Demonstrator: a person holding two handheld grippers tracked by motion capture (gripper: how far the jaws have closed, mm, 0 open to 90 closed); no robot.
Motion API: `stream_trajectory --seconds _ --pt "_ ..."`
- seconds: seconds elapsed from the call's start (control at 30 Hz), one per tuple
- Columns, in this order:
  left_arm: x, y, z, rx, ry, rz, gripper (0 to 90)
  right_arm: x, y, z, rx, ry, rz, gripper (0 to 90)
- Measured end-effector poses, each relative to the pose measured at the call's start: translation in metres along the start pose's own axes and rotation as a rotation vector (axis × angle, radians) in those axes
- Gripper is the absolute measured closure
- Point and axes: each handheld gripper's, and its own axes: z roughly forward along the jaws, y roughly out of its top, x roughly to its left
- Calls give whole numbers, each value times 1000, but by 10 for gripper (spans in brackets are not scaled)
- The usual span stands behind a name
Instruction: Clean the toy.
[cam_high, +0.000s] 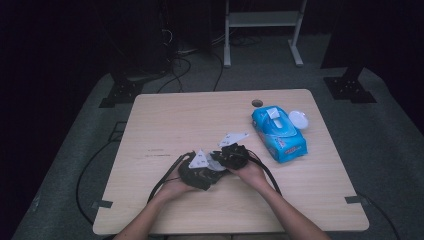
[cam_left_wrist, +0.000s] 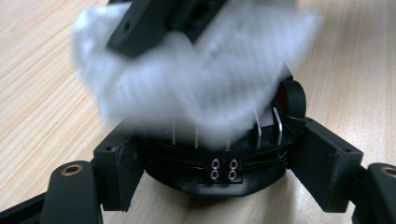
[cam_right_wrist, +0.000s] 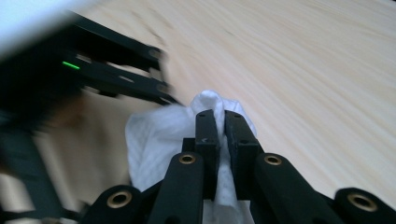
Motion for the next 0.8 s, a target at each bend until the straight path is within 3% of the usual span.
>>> stream_trajectory --seconds 0.07,0.17,0.23,0.33,0.43,0.5,0.57,0.63,0.73,0.8 --pt "0 1 0 -10 1 4 241 -7 -2 -3 6 -13 30 844" --pt "-2 2 0 -5 6 13 241 -3 0 -4 2 -10 23 844" --pt "-2 2 0 -4 5 13 241 3 2 -3 -28 72 16 844" --pt "-1 1 0 2 3 10 241 6 3 -2 -8 48 -25 844" --pt "0 0 -1 -5 3 8 241 -5 -3 -6 21 -28 -14 843" --pt "0 1 -1 -5 1 15 241 -18 -12 -14 28 -39 20 844" --pt "0 0 1 4 -1 14 241 -21 -17 -18 57 -116 -10 844" --pt "-1 -1 2 18 -6 23 241 -26 -23 -23 46 -94 29 844" --pt "-2 -1 4 22 -7 24 240 -22 -28 -24 45 -87 18 844" --pt "-1 -1 3 18 -15 4 238 -17 -29 -23 43 -113 -10 844"
